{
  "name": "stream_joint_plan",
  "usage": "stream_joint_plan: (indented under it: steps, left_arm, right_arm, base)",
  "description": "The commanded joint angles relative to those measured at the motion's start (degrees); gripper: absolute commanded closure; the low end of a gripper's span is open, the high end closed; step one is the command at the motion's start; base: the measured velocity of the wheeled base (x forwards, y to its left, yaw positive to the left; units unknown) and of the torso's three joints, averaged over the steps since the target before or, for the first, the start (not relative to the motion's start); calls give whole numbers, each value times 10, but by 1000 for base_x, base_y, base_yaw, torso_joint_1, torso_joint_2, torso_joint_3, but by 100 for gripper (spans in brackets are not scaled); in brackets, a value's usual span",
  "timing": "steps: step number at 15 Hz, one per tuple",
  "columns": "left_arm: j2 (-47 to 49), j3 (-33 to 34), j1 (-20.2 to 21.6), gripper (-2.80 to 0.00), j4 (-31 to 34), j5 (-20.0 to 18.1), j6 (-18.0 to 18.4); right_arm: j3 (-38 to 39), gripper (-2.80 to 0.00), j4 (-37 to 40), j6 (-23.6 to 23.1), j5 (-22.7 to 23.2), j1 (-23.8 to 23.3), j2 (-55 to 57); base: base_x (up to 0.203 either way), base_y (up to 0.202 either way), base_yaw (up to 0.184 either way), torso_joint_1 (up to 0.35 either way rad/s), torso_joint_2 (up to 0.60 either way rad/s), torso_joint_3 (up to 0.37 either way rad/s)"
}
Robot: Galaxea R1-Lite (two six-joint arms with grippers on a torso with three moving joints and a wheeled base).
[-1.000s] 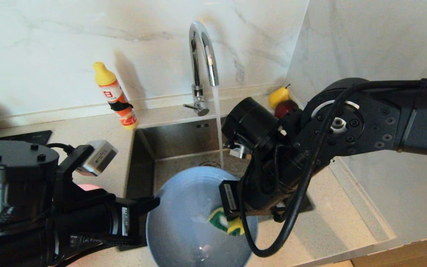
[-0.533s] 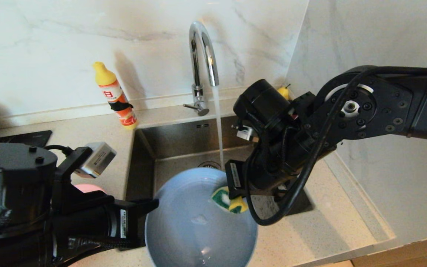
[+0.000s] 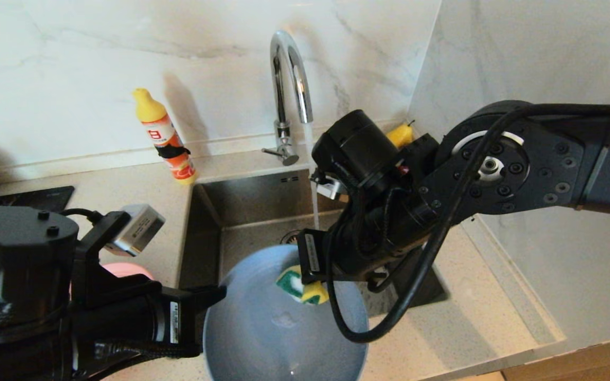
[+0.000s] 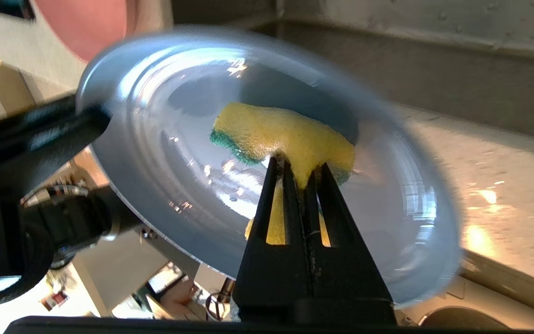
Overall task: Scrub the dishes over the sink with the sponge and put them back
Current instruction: Wipe the plate
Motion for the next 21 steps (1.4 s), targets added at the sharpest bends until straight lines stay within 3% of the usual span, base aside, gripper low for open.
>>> stream_joint_plan:
  steps: [1,6,9,14,21]
  left_arm:
    - [4,-2,-1,0,-1,1,-1]
    - [2,1,0,0,-1,1,-2]
    - [-1,0,1,0,-1,3,-2]
    - [-2,-3,2,0,-1,3,-3]
    - [-1,1,5,0,-1,3,-4]
  right_arm:
    - [0,0,2,2,1,17,10]
    - [4,0,11,3,1,60,11]
    - [11,0,52,2,-1,63,5]
    - [75,0,66,2,-9,44,-29]
    - [69,0,67,0,-22,-1,-74]
  base:
    - [0,0,0,0,0,0]
    - [0,0,0,0,0,0]
    - [0,0,0,0,0,0]
    - [0,0,0,0,0,0]
    - [0,0,0,0,0,0]
